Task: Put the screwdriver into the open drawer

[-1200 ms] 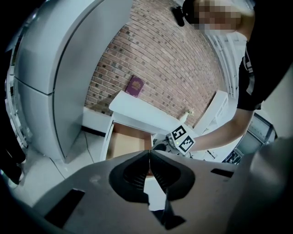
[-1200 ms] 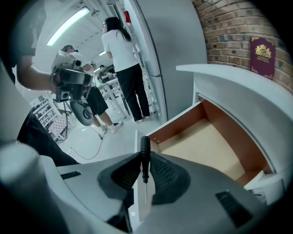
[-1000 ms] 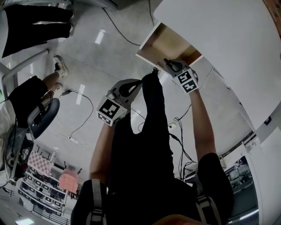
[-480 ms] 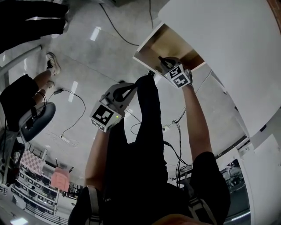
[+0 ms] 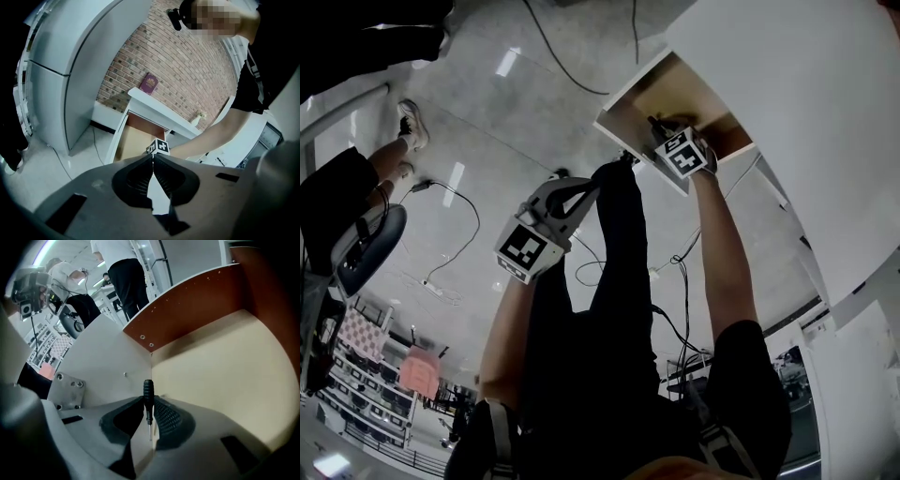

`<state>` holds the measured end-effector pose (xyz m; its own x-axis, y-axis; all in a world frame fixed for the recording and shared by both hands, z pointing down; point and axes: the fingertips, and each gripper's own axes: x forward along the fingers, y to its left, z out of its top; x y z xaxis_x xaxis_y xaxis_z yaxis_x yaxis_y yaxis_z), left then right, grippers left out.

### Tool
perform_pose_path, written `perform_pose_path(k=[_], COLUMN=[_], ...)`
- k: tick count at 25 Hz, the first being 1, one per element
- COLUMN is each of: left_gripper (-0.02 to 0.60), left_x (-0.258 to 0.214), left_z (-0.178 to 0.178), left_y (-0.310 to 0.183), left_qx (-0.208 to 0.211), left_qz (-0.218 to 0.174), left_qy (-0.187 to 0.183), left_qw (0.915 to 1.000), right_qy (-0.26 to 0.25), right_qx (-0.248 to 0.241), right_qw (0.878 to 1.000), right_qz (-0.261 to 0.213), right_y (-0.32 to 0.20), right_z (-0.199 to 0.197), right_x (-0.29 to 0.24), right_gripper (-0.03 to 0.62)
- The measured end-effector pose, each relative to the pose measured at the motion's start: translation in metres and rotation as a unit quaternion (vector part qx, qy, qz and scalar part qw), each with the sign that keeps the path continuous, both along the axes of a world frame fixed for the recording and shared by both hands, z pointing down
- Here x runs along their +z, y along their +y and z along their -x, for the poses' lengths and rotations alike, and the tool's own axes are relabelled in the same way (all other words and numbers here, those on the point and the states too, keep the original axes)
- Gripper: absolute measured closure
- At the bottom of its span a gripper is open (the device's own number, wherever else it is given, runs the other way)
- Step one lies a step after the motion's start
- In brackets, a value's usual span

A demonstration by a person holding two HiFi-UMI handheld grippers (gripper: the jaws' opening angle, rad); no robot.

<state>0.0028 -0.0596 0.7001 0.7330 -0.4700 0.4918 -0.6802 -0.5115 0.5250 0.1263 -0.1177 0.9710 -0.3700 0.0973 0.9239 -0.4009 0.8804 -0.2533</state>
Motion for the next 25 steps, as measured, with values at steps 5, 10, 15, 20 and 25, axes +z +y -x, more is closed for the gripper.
perform_pose_path(k=[5,10,15,20,25], left_gripper=[0.565,0.565,0.565,0.565,0.565], left_x=[-0.001,0.002,0.005,0.008,0.002], left_z=[-0.001,0.000,-0.003,-0.003,-0.008], left_y=[0.004,0.010,0.012,0.010,0.013], left_qx=[-0.010,-0.008,0.003,-0.001,0.006], left_qz=[0.009,0.012,0.008,0.005,0.000], left_qy=[0.004,0.003,0.003,0.008,0.009], left_qw=[0.9999,0.9999,1.0000,1.0000,0.9999], right_qy=[0.020,0.028,0.016,0.006,-0.005], right_qx=[-0.020,-0.024,-0.020,-0.014,0.015], right_qw=[1.000,0.999,1.000,1.000,1.000], right_qz=[-0.007,-0.016,-0.001,-0.004,-0.009], right_y=[-0.002,-0.004,-0.006,-0.012,-0.013], right_z=[-0.004,-0.001,-0.001,0.001,-0.002], right_x=[0.007,0.014,0.018,0.015,0.003], right_gripper=[0.471,0.471,0.470,0.476,0.491])
